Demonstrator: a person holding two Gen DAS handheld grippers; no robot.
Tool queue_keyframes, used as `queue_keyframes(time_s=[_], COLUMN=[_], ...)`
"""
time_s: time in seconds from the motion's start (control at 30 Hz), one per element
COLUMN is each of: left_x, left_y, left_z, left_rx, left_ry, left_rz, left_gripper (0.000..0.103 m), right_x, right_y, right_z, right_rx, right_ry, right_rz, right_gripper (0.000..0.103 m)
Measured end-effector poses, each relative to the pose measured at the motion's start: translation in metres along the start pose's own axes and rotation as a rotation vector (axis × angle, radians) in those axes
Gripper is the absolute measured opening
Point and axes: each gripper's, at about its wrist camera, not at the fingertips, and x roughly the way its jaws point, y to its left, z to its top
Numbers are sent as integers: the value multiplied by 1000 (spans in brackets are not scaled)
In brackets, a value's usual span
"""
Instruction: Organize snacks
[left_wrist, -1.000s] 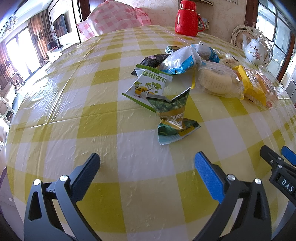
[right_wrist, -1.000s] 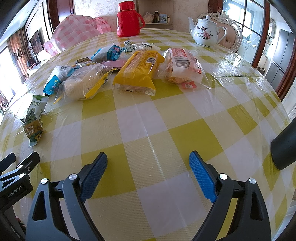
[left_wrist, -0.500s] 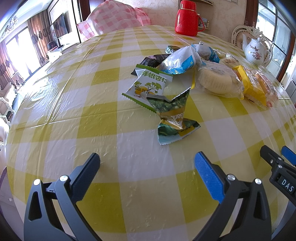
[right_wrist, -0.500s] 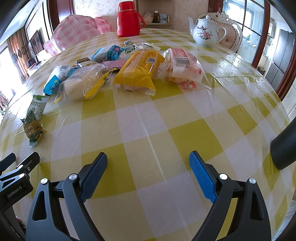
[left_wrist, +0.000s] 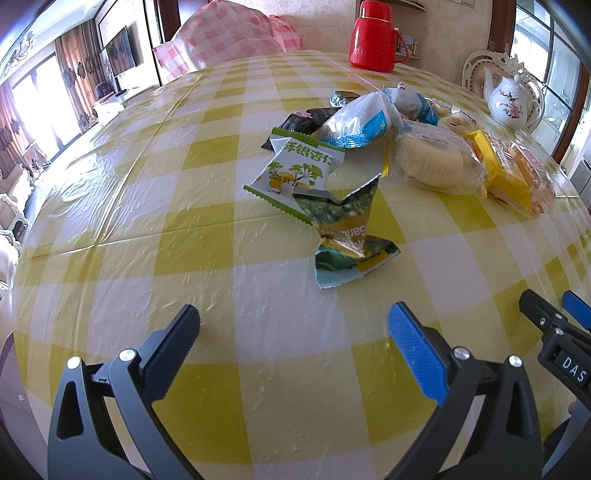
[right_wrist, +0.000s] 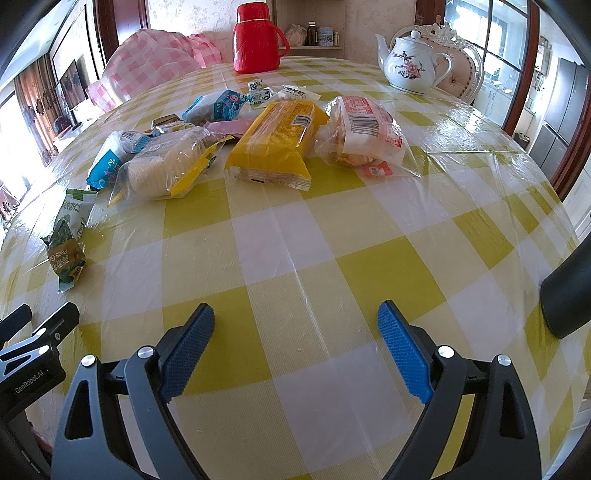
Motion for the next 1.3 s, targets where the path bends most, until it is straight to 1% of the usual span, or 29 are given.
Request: queue_keyframes(time_s=[0.27,0.37,0.43,0.47,0.57,0.6,0.63,0.67,0.7,0.77,0.87,1.0,1.07,1.1,1.13,1.17,1.2,1.27,1.3], left_x=[-1,0,-3,-6,-14,-16,-18,-18,-16,-14,-9,9,18,16,14,11,8,2,0], left_y=[0,1,1,4,23,30,38,40,38,29,12,-15,-18,-19,-20,-19,-16,-3,1], left_z=[-1,1,1,-2,-6,-7,-7,-7,-5,1,17,34,37,38,38,35,32,24,21], left_rx=[4,22,61,64,-18,-45,-72,-69,-44,-17,-13,-6,-27,-22,-7,15,20,-9,-22], left_ry=[1,22,55,54,18,10,-4,-12,-10,-5,-22,-4,0,-12,-23,-35,-43,-52,-57], left_rz=[-3,-21,-64,-83,-203,-233,-236,-220,-209,-211,-225,-150,-150,-146,-134,-101,-92,-154,-164], left_gripper=[102,102,102,102,102,102,102,102,102,102,102,102,100,86,66,56,48,48,47], right_x=[1,1,0,0,-1,-1,-2,-2,-2,-2,-2,-5,-8,-10,-13,-16,-20,-29,-33], right_y=[1,1,-1,-2,-2,-3,-5,-6,-5,-4,-4,-10,-16,-18,-21,-22,-22,-20,-19], right_z=[-1,-1,-2,-2,-1,-1,-2,-2,-3,-3,-3,-4,-3,-3,-3,-4,-5,-6,-7], right_rx=[-4,-32,-63,-77,-122,-126,-119,-114,-115,-122,-124,-97,-69,-58,-49,-48,-51,-64,-72], right_ry=[0,2,10,15,20,20,17,15,14,14,13,3,-18,-30,-49,-68,-92,-131,-153], right_rz=[5,24,44,54,88,95,103,105,102,96,101,125,152,166,186,203,210,228,239], right_gripper=[87,87,87,87,87,87,87,87,87,87,87,87,87,87,87,87,87,87,87])
